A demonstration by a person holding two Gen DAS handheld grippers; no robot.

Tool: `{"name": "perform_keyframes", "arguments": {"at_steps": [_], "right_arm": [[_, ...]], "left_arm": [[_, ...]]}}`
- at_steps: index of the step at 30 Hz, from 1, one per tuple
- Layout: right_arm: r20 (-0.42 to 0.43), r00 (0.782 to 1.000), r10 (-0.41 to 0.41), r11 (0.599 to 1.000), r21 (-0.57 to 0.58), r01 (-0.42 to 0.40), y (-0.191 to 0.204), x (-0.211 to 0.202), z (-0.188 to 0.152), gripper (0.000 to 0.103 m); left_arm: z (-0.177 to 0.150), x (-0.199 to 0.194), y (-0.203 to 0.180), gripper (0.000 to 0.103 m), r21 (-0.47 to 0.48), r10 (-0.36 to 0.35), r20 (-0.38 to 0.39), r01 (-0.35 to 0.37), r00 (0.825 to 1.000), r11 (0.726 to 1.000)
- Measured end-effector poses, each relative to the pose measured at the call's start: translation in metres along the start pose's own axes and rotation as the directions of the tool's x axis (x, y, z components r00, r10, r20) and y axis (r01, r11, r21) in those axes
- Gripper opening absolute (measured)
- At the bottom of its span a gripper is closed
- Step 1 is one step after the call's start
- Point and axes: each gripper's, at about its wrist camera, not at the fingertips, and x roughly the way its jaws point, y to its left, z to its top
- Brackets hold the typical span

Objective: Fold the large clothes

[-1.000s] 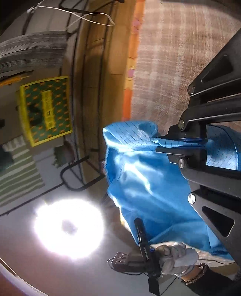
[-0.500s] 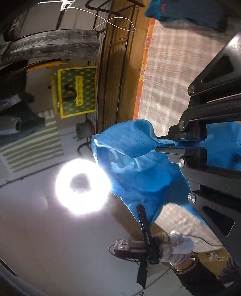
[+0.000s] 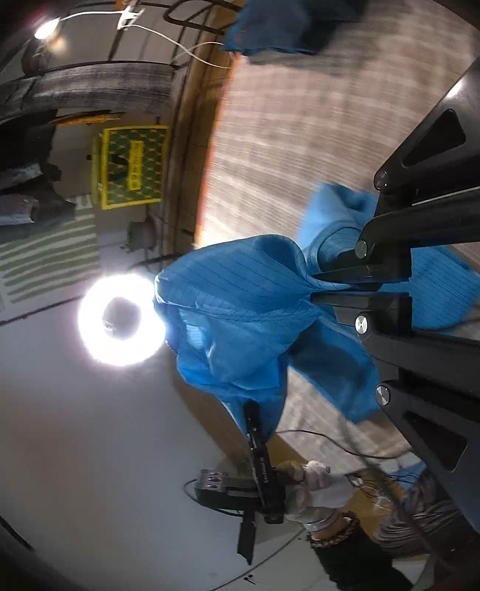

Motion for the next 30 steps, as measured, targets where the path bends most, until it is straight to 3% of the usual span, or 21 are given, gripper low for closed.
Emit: {"name": "perform_keyframes", "arguments": {"at_steps": [4,6,7,8,13,18,22,29,30], "right_arm": [[-0.084,0.996,0.003,1.000,0.012,-0.002,0.004,0.005,-0.041,0.003],[-0.100,0.994,-0.036,0.999,-0.002,0.036,0.005,0.002,-0.054,0.013],[-0.102,0.993,-0.054,0.999,-0.009,0.053,0.006,-0.002,-0.058,0.025],[-0.091,0.994,-0.057,0.998,-0.006,0.057,0.008,-0.010,-0.061,0.031],[0.030,0.998,-0.049,0.998,0.038,0.048,0.011,-0.067,-0.064,0.034],[0.101,0.995,-0.016,0.999,0.046,0.011,0.029,-0.126,-0.077,0.037],[0.154,0.988,0.001,1.000,0.011,-0.003,0.050,-0.179,-0.087,0.042],[0.234,0.972,-0.025,0.999,-0.014,0.029,0.068,-0.244,-0.078,0.042],[0.242,0.970,-0.028,0.999,-0.028,0.035,0.071,-0.252,-0.075,0.043]], "left_arm": [[-0.046,-0.005,-0.001,0.000,0.021,0.044,-0.098,-0.042,0.994,0.999],[-0.063,-0.010,-0.002,0.000,0.027,0.056,-0.139,-0.052,0.989,0.998],[-0.070,-0.018,-0.003,0.000,0.028,0.060,-0.145,-0.057,0.988,0.998],[-0.074,-0.024,-0.003,0.001,0.033,0.061,-0.145,-0.057,0.988,0.998],[-0.083,-0.078,-0.013,0.019,-0.004,0.022,-0.075,-0.022,0.997,1.000],[-0.083,-0.135,-0.025,0.020,-0.058,-0.046,-0.033,0.044,0.998,0.997],[-0.080,-0.186,-0.041,0.029,-0.035,-0.046,-0.007,0.045,0.999,0.998],[-0.054,-0.272,-0.070,0.030,-0.025,-0.069,0.079,0.071,0.995,0.997],[-0.050,-0.279,-0.071,0.037,-0.026,-0.072,0.088,0.075,0.994,0.997]]}}
